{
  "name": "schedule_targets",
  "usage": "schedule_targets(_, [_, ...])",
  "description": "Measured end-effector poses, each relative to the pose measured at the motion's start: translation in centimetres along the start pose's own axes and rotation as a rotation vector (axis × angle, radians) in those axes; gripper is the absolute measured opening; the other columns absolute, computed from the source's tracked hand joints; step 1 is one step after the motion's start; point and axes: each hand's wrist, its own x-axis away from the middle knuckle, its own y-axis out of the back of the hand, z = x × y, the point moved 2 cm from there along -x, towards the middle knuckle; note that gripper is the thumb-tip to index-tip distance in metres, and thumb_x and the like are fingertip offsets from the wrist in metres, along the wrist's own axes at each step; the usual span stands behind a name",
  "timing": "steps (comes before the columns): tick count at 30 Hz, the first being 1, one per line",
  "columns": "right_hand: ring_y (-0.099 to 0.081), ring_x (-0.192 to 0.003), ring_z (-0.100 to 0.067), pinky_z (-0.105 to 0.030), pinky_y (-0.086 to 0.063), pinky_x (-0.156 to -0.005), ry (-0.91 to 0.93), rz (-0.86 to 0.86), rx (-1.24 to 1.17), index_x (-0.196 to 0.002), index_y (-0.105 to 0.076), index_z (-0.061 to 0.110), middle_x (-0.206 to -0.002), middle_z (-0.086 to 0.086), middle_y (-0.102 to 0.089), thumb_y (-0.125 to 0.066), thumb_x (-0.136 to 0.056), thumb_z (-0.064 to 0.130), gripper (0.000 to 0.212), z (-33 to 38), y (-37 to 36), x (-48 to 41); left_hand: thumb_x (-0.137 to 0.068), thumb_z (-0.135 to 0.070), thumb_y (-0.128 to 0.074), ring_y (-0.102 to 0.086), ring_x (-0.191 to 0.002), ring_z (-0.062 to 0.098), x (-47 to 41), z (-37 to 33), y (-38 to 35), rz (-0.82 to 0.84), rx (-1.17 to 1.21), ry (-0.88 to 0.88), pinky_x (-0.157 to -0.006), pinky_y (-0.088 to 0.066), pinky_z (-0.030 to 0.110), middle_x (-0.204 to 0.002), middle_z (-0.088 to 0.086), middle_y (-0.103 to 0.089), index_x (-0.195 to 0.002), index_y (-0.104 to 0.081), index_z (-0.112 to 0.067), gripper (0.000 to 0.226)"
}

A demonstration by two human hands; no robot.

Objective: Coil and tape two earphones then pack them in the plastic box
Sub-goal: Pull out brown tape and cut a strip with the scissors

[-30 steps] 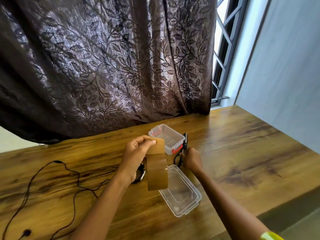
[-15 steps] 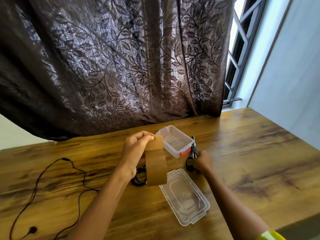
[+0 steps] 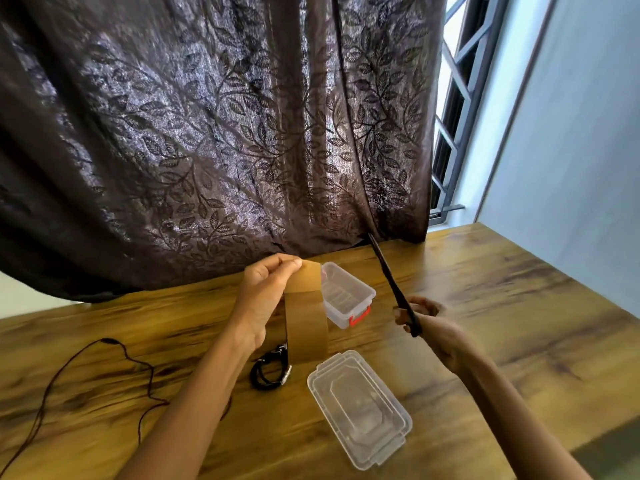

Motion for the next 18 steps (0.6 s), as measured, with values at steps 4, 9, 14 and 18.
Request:
schedule_targets(4, [-0.064,-0.061,-0.004,-0.014,-0.049,-0.055,0.213,0.065,0.043,-0.098,-0.061,0.01,-0.07,0.003,-0.07,-0.079,-0.057,0.009,0.045,3.5,-1.6,3.1,-0.089,-0.025,-0.056,-0.048,-0.061,0.003,-0.4,-0.9,-0.2,0.012,-0.006,-0.02,-0.051,-0.035,0.019,-0.058,-0.013,-0.056,-0.07,-0.065,-0.023,0.021])
schedule_targets(9, [-0.048,-0.056,0.002,-0.011,-0.041,-0.057,0.442,0.175,0.213,-0.091,-0.053,0.007,-0.056,0.014,-0.053,-0.091,-0.044,0.022,0.063,6.1,-2.3,5.2,-0.088,-0.025,-0.057,-0.049,-0.065,0.008,-0.7,-2.2,0.0,0.03,0.001,-0.039,-0.054,-0.036,0.022,-0.063,-0.007,-0.058,-0.07,-0.065,-0.025,0.02])
schedule_targets(14, [-0.044,-0.062,0.0,-0.013,-0.036,-0.058,0.598,0.271,0.425,-0.092,-0.05,-0.001,-0.071,-0.007,-0.048,-0.086,-0.038,0.049,0.081,8.3,-1.4,6.4,-0.088,-0.027,-0.058,-0.055,-0.075,0.015,-0.7,-2.8,0.7,0.064,0.031,-0.025,-0.061,-0.039,0.029,-0.069,-0.003,-0.062,-0.072,-0.067,-0.025,0.018])
schedule_targets(18, [-0.049,-0.072,-0.002,-0.01,-0.038,-0.066,0.621,0.345,0.657,-0.093,-0.054,0.007,-0.085,-0.003,-0.056,-0.081,-0.041,0.063,0.081,9.6,-0.3,6.9,-0.087,-0.026,-0.059,-0.059,-0.076,0.015,-0.7,-3.0,1.3,0.111,0.05,-0.026,-0.07,-0.046,0.035,-0.073,-0.003,-0.067,-0.075,-0.071,-0.027,0.017])
